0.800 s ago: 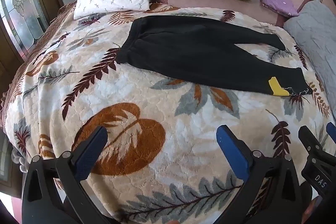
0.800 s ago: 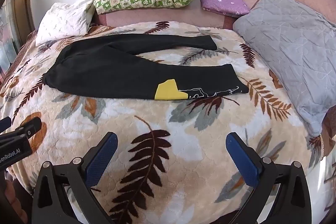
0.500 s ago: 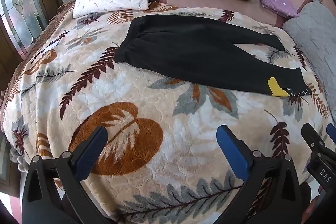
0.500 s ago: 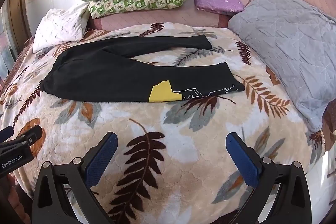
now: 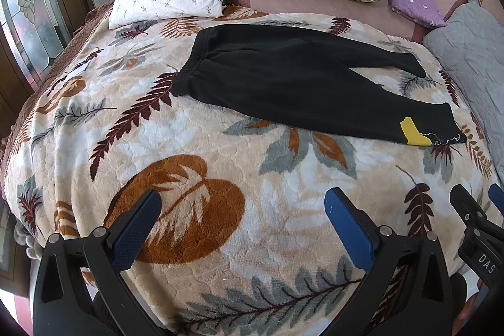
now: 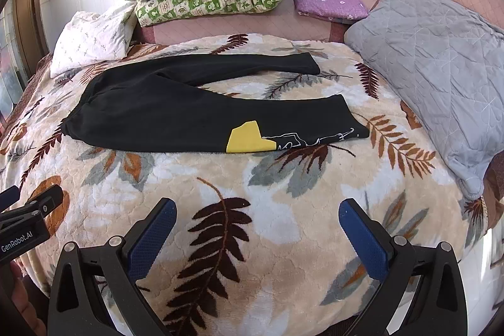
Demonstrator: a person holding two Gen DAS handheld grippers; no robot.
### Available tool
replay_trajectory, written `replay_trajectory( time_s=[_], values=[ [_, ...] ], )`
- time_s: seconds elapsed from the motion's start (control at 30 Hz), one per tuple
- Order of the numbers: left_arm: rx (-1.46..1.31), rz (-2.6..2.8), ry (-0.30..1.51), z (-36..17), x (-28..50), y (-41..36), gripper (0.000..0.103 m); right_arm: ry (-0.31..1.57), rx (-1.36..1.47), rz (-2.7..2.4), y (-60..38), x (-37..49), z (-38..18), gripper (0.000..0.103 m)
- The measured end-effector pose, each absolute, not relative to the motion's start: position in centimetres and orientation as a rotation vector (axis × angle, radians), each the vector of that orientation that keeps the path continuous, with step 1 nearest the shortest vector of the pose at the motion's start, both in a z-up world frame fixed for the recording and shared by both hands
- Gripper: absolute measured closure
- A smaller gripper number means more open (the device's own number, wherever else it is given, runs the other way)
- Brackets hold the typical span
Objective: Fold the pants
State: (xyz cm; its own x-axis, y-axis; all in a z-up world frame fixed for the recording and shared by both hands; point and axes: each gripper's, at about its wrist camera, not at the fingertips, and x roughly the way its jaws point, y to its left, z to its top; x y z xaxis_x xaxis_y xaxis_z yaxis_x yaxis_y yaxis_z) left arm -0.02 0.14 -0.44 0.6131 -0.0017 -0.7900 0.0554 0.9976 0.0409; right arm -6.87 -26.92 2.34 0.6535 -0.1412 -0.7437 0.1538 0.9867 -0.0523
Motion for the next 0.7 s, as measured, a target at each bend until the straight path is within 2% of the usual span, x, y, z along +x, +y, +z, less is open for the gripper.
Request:
replay_trajectory(
  time_s=[0.7],
  values=[
    [0.062,-0.041,0.923,-0.73,0.3,0.15,0.0,0.852,0.012,-0.161,-26.79,-6.45,2.04,0.0]
  ],
)
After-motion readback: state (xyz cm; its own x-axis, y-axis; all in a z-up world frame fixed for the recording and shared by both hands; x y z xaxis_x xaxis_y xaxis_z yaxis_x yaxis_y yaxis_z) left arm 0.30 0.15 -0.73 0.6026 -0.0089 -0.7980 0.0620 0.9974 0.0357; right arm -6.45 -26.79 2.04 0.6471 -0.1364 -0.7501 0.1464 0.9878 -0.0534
